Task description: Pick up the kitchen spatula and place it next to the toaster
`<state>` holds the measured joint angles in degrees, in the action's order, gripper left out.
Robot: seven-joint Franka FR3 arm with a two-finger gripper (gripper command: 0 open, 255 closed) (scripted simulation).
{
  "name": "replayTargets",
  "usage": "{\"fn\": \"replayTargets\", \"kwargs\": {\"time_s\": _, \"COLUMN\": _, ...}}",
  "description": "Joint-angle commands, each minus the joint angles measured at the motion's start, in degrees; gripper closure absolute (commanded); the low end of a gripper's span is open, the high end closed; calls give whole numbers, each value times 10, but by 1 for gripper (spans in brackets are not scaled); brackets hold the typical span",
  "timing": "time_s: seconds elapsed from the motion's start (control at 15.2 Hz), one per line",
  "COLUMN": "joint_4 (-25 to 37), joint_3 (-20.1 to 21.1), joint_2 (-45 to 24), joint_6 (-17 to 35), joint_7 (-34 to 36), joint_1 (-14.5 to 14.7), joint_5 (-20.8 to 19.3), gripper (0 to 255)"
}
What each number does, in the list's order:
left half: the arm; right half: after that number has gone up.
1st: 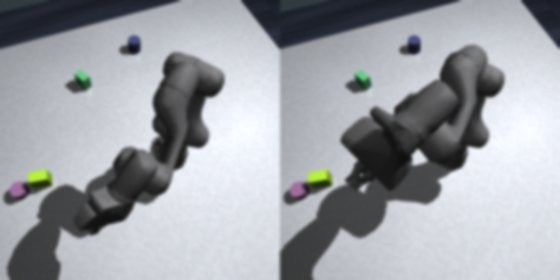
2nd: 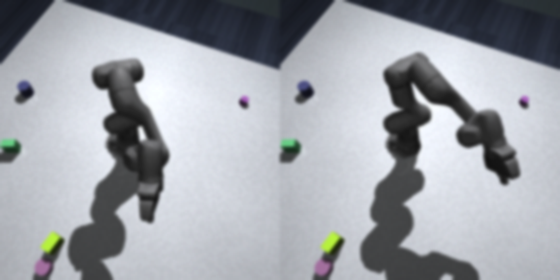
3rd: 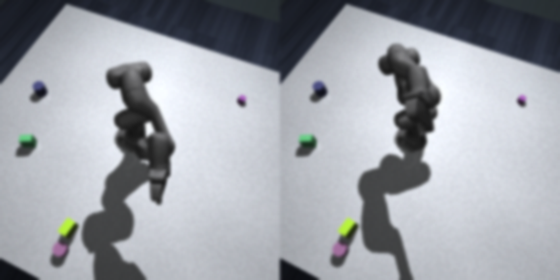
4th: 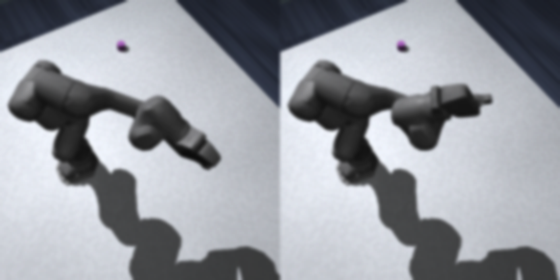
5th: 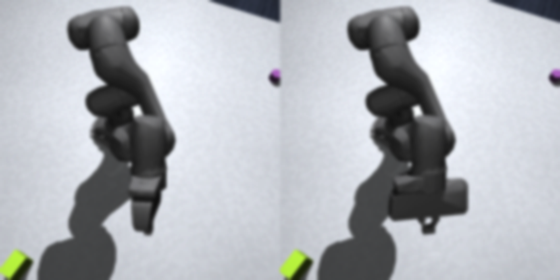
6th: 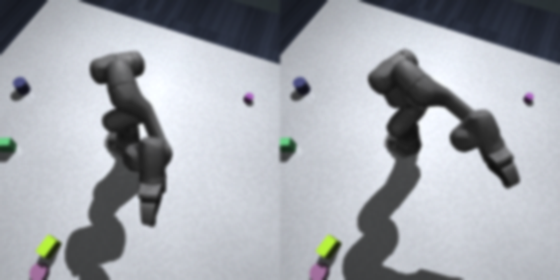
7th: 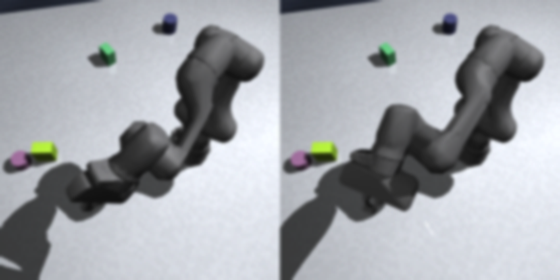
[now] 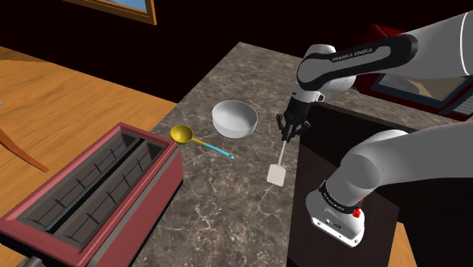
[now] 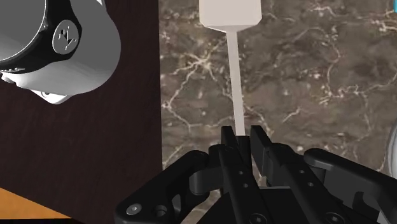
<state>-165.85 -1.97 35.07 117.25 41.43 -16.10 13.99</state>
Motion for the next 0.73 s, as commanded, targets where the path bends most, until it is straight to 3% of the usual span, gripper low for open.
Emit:
{"fn": "replayTargets", "kwargs": {"time_s": 0.0, "joint_4": 8, "joint_3": 0, "joint_2": 14, "joint_6": -23, "joint_7": 5, "joint_1": -2, "joint_5": -4, "gripper": 255}}
{"fn": "replayTargets", "kwargs": {"time_s": 0.66, "joint_4": 59, "joint_3": 0, "joint_2": 63, "joint_6": -121, "joint_7": 26, "joint_1": -7, "joint_5": -15, "gripper": 255}}
